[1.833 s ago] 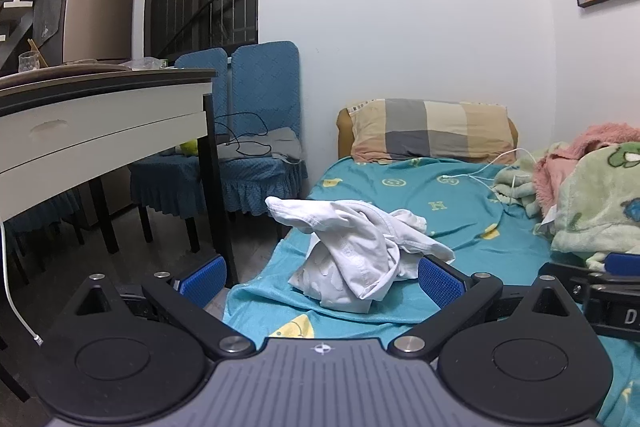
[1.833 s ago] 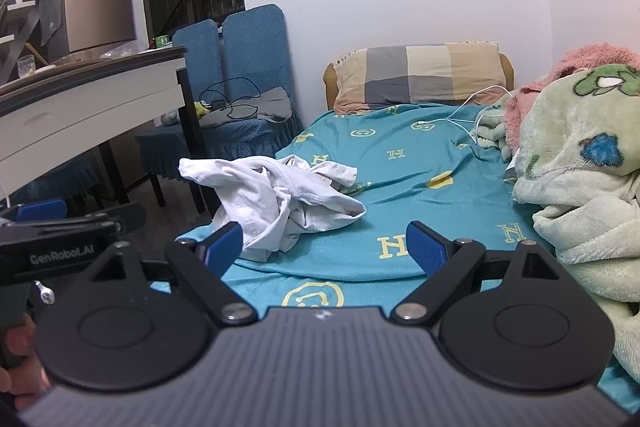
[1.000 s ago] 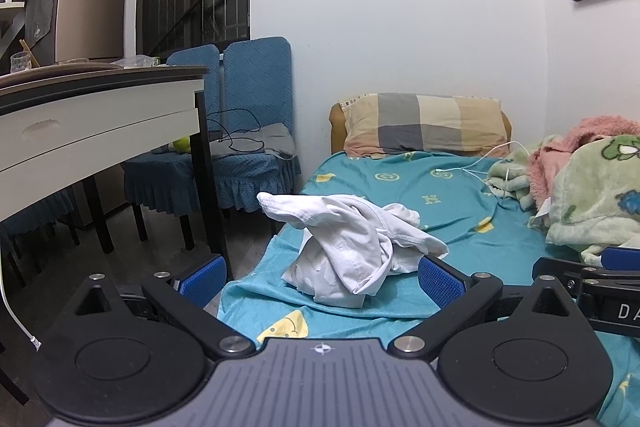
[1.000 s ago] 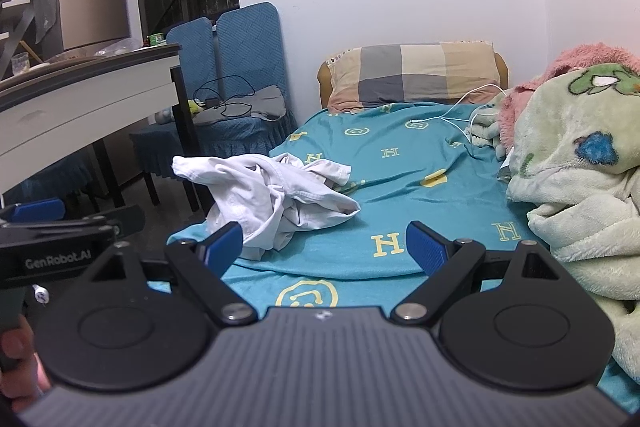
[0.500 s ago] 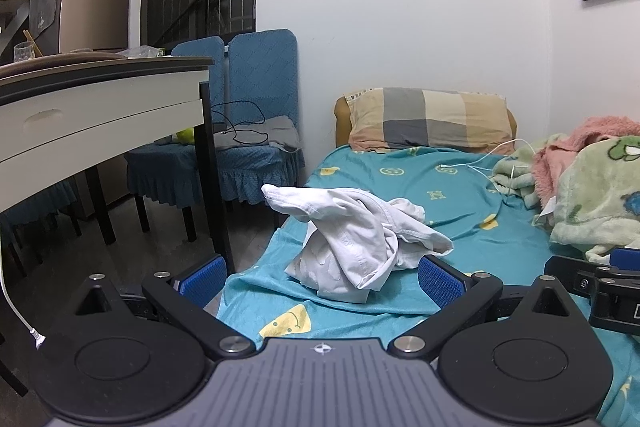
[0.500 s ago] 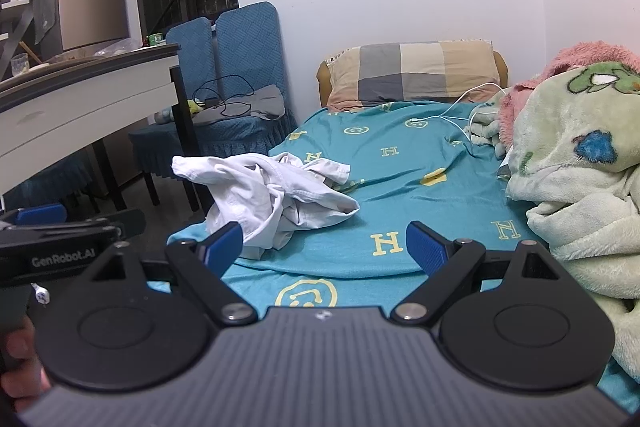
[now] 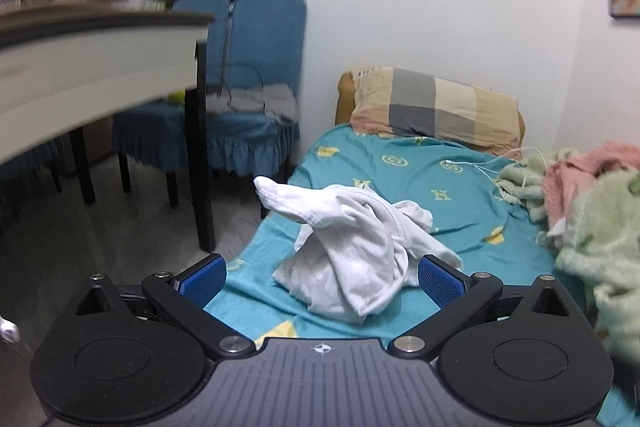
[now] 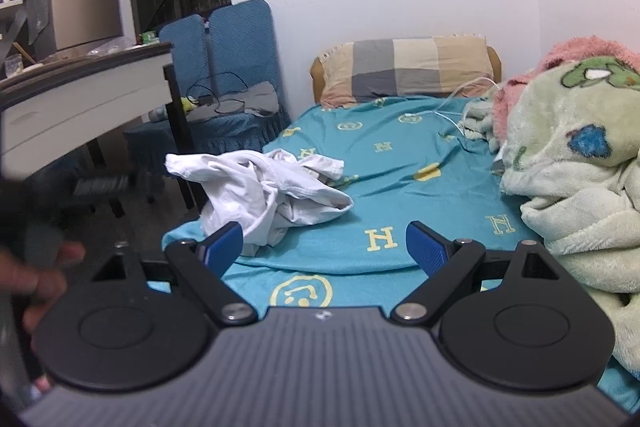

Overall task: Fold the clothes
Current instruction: 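Grasp the white T-shirt with the left gripper while the right gripper grasps another part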

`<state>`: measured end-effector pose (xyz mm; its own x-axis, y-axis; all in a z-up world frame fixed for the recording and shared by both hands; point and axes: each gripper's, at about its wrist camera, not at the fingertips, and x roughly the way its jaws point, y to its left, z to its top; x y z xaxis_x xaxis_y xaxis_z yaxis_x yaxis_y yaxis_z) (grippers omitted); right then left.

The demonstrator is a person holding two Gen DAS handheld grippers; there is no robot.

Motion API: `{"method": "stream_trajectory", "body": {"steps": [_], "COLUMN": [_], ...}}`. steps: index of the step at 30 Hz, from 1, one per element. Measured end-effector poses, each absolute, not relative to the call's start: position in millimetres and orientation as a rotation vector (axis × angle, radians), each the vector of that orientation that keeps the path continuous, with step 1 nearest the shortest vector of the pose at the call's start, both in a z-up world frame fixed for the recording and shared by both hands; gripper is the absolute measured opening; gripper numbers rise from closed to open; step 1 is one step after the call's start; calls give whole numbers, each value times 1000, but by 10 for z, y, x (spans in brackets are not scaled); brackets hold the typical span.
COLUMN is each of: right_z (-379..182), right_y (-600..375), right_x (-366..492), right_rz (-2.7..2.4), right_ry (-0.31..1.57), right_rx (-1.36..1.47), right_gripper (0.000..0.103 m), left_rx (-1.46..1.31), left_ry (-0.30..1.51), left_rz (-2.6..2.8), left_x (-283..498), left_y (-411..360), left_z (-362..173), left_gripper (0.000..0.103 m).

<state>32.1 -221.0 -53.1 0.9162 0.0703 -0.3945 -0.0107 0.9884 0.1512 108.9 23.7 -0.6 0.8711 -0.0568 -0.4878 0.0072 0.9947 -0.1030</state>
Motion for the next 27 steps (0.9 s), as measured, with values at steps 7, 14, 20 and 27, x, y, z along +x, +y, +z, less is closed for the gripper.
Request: {"method": "stream_trajectory", "body": {"steps": [7,14,20,27], "right_z": [-710,-915,-936,-883], "right_y": [-2266,-2290,-2299,-2302], "right_x": [529,775,809,760], "right_rz": [60,78,68,43], "right_ry": [456,495,469,409], "right_rx": [215,269,271,250], "right_gripper": [90,89,75,74], "left_rx": [-315,-299,-210,-155], "left_ry": [589,517,420,319], "left_rz": [-7,-30,-119,-300], "left_x": [2086,2559,2469,1687], "left_y": [466,580,378,229], "left_z": [-343,-612,-362,187], "left_gripper": [99,65,10,6]}}
